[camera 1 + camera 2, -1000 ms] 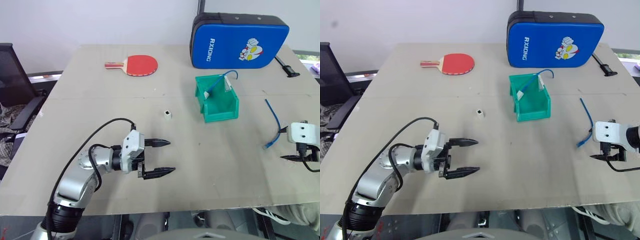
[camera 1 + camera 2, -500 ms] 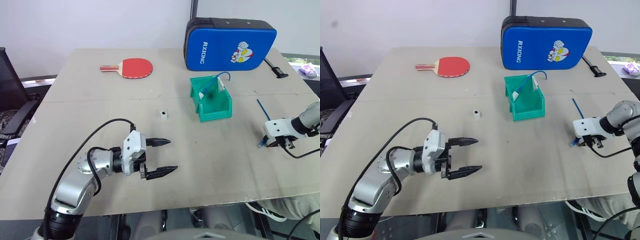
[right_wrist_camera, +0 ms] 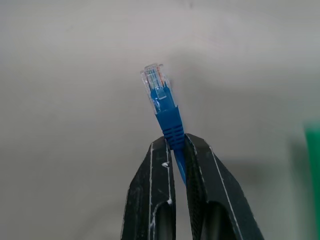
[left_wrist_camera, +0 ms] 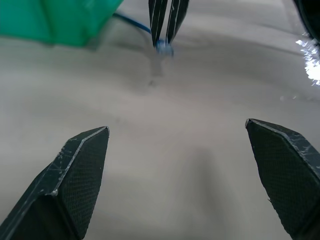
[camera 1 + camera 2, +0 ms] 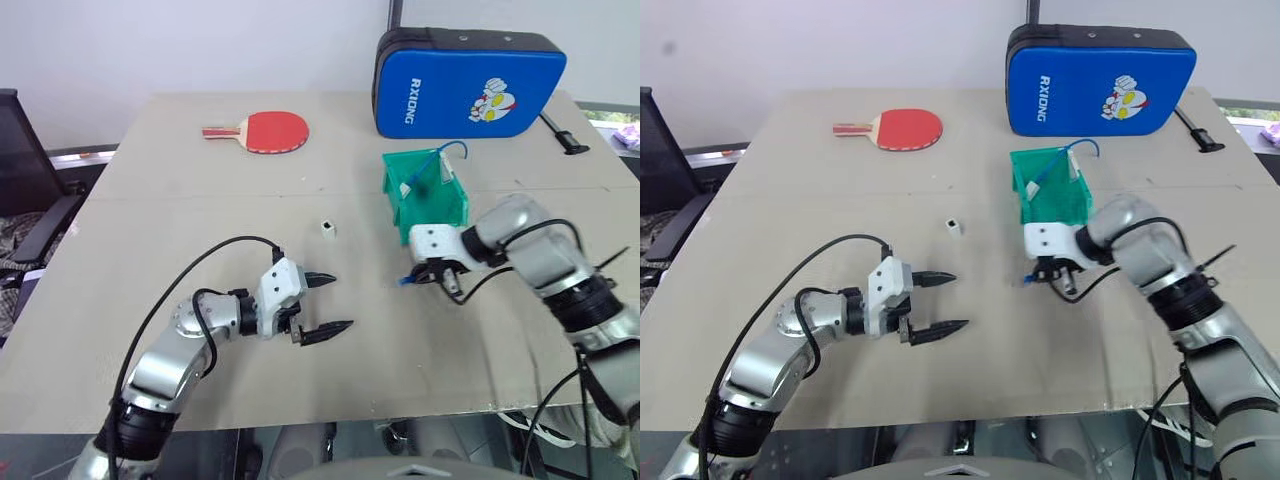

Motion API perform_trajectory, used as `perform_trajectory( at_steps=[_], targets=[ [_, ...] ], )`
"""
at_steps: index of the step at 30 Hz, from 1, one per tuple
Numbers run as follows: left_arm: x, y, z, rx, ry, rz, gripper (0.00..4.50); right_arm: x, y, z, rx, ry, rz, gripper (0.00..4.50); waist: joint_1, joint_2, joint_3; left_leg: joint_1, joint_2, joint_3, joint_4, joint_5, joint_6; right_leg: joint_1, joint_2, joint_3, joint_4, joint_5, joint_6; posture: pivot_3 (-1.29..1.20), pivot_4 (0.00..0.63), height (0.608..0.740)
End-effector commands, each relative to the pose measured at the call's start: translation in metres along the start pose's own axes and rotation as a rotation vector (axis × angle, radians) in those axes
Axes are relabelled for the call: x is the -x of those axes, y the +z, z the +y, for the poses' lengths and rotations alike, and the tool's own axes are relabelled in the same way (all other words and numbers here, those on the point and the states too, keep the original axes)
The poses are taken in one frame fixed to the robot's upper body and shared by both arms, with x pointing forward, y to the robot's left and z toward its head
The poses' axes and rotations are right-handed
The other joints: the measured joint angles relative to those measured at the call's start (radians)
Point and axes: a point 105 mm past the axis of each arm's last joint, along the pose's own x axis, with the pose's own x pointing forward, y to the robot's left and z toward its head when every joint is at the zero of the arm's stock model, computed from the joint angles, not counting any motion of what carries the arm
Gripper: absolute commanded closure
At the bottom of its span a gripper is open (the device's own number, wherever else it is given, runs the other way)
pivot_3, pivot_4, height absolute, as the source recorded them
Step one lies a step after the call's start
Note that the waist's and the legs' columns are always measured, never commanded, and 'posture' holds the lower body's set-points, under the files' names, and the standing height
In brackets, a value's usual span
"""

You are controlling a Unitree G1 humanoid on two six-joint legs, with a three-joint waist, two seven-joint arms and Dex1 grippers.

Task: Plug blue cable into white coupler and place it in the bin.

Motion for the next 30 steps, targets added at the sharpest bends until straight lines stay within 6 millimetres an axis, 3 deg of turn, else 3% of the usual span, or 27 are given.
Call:
perform_trajectory(
  at_steps=[1, 3, 5, 9, 12, 16, 19, 23, 24, 25, 26, 30],
  targets=[
    [-0.005, 0.002, 0.005, -0.054, -0.024, -0.003, 0.00, -0.007, -0.002, -0.007, 0.026, -0.033, 0.036, 3.74, -0.001, 0.000, 0.000, 0.000, -0.001, 0.000, 0.000, 0.000, 0.000, 0.001, 0.000, 0.000, -0.002, 0.000, 0.000, 0.00, 0.150, 0.731],
    [-0.012, 0.000, 0.006, -0.071, -0.038, 0.002, 0.00, -0.005, -0.003, -0.005, 0.005, -0.035, 0.011, 3.18, -0.001, 0.000, 0.000, 0.000, -0.001, 0.001, 0.000, 0.000, 0.000, 0.002, -0.003, 0.000, -0.003, 0.000, 0.000, 0.00, 0.150, 0.731],
    [-0.018, 0.000, 0.004, -0.076, -0.051, -0.001, 0.00, 0.004, -0.001, -0.001, -0.027, -0.058, -0.036, 2.28, 0.003, 0.000, -0.001, 0.000, -0.002, 0.001, 0.000, 0.000, 0.000, 0.003, -0.004, 0.000, -0.004, 0.000, 0.001, 0.00, 0.150, 0.731],
    [-0.036, 0.001, 0.007, -0.081, -0.045, 0.001, 0.00, 0.038, 0.003, 0.019, -0.107, -0.165, -0.224, 0.52, 0.005, 0.000, -0.001, -0.007, -0.003, -0.004, 0.002, 0.000, 0.000, 0.002, -0.006, -0.006, -0.009, 0.002, 0.004, 0.00, 0.150, 0.731],
    [-0.049, 0.005, 0.008, -0.096, -0.047, 0.005, 0.00, 0.064, 0.002, 0.041, -0.169, -0.268, -0.334, 0.52, 0.015, 0.001, 0.000, -0.011, -0.003, -0.007, 0.003, 0.000, 0.000, 0.001, -0.006, -0.009, -0.010, 0.002, 0.005, 0.00, 0.150, 0.731],
    [-0.064, 0.004, 0.016, -0.104, -0.025, 0.035, 0.00, 0.084, -0.008, 0.069, -0.257, -0.411, -0.366, 0.52, 0.005, 0.001, 0.000, -0.010, -0.003, -0.008, 0.003, 0.000, 0.001, 0.001, -0.006, -0.009, -0.010, 0.002, 0.006, 0.00, 0.150, 0.731],
    [-0.081, 0.009, 0.024, -0.121, -0.022, 0.056, 0.00, 0.092, -0.018, 0.098, -0.337, -0.551, -0.354, 0.52, 0.018, 0.002, -0.001, -0.009, -0.003, -0.009, 0.003, 0.000, 0.001, 0.003, -0.005, -0.011, -0.009, 0.000, 0.010, 0.00, 0.150, 0.731],
    [-0.094, 0.014, 0.030, -0.145, -0.039, 0.090, 0.00, 0.096, -0.015, 0.122, -0.389, -0.671, -0.349, 0.52, 0.005, 0.006, -0.004, -0.009, -0.002, -0.008, 0.004, 0.000, 0.001, 0.002, -0.003, -0.011, -0.008, -0.001, 0.011, 0.00, 0.150, 0.731],
    [-0.096, 0.014, 0.030, -0.151, -0.056, 0.103, 0.51, 0.097, -0.012, 0.126, -0.395, -0.694, -0.354, 0.43, 0.004, 0.006, -0.004, -0.007, -0.003, -0.009, 0.004, 0.000, 0.001, 0.003, -0.003, -0.008, -0.007, -0.001, 0.010, 0.00, 0.150, 0.731],
    [-0.098, 0.015, 0.030, -0.160, -0.069, 0.113, 0.59, 0.097, -0.010, 0.129, -0.403, -0.709, -0.353, 0.43, -0.002, 0.006, -0.004, -0.007, -0.003, -0.009, 0.004, 0.000, 0.001, 0.003, -0.003, -0.008, -0.007, -0.001, 0.010, 0.00, 0.150, 0.731],
    [-0.099, 0.015, 0.031, -0.169, -0.075, 0.120, 0.97, 0.095, -0.009, 0.132, -0.411, -0.717, -0.346, 0.43, -0.002, 0.006, -0.004, -0.005, -0.003, -0.007, 0.004, 0.000, 0.001, 0.004, -0.003, -0.006, -0.007, -0.002, 0.008, 0.00, 0.150, 0.731],
    [-0.098, 0.012, 0.027, -0.193, -0.154, 0.177, 2.70, 0.091, -0.011, 0.141, -0.467, -0.753, -0.334, 0.43, 0.002, 0.006, -0.005, -0.005, -0.003, -0.008, 0.004, 0.000, 0.001, 0.004, -0.003, -0.006, -0.007, -0.002, 0.007, 0.00, 0.150, 0.731]
  ],
)
